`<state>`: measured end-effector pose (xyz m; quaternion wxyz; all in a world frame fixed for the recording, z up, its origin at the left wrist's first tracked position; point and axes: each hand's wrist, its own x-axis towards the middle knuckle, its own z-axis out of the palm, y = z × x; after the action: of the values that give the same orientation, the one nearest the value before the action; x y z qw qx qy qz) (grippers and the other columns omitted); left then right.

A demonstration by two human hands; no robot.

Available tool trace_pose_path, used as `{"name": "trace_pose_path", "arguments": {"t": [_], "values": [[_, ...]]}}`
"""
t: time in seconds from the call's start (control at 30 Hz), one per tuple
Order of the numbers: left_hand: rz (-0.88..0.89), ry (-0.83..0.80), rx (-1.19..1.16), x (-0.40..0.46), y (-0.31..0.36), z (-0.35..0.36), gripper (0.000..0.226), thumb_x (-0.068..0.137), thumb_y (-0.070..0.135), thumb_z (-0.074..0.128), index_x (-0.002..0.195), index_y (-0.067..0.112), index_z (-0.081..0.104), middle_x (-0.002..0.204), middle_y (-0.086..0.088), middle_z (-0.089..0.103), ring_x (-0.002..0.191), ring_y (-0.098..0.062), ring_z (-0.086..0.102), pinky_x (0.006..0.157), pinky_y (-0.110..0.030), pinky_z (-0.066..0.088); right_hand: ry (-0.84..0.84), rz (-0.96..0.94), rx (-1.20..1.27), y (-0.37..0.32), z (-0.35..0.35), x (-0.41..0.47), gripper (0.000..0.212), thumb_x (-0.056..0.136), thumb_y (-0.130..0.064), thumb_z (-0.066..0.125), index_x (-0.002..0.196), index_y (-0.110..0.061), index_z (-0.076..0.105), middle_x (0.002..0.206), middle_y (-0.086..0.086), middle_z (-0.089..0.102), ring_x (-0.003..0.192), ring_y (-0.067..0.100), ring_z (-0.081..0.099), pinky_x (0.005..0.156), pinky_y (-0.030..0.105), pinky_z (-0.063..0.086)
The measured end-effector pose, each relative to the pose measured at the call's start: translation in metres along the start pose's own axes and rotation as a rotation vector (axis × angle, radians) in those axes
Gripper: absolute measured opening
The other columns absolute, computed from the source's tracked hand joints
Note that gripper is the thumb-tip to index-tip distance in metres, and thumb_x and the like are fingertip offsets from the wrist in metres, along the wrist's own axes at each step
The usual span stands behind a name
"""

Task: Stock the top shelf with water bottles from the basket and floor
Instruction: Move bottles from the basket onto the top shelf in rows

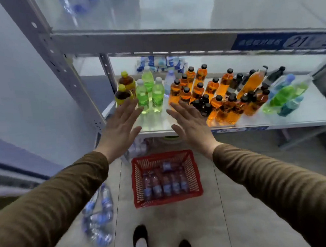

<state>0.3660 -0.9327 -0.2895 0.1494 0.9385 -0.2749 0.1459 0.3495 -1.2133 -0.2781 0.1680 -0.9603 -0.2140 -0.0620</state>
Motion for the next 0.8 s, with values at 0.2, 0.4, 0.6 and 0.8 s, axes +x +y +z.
{"name": "trace_pose_path", "arguments": {"t": [0.2,0.4,0.6,0.8], "values": [[-0.041,-0.272,-0.08,-0.064,-0.029,0.09,0.058,0.099,0.037,0.038,0.151,0.012,0.04,0.163,-0.009,0.031,0.152,-0.026,0.024,0.121,-0.047,0.027,-0.173,0.188,0.082,0.006,0.102,-0.04,0.05,0.102,-0.025,0.055,0.151,-0.015,0.049,0.155,0.007,0.051,0.143,0.028,0.043,0.118,0.044,0.04],[-0.37,-0.447,-0.366,-0.137,-0.041,0.203,0.056,0.1,0.024,0.056,0.153,0.017,0.038,0.16,-0.005,0.036,0.147,-0.023,0.034,0.121,-0.04,0.03,-0.318,0.694,0.28,0.026,0.231,-0.082,0.051,0.101,-0.026,0.059,0.15,-0.013,0.049,0.148,0.01,0.055,0.137,0.032,0.049,0.115,0.043,0.041],[-0.662,-0.631,-0.502,-0.196,-0.034,0.337,0.054,0.101,0.028,0.054,0.151,0.017,0.04,0.153,-0.005,0.045,0.14,-0.025,0.042,0.117,-0.038,0.034,-0.37,1.153,0.607,0.065,0.359,-0.132,0.046,0.102,-0.027,0.057,0.145,-0.009,0.052,0.139,0.011,0.059,0.131,0.033,0.056,0.111,0.047,0.046],[-0.913,-0.736,-0.671,-0.218,-0.05,0.454,0.043,0.096,0.04,0.055,0.137,0.026,0.054,0.135,-0.002,0.062,0.122,-0.026,0.06,0.104,-0.044,0.048,-0.243,1.408,0.966,0.113,0.462,-0.151,0.025,0.103,-0.022,0.058,0.126,-0.016,0.064,0.12,0.012,0.073,0.107,0.034,0.071,0.1,0.053,0.057]]}}
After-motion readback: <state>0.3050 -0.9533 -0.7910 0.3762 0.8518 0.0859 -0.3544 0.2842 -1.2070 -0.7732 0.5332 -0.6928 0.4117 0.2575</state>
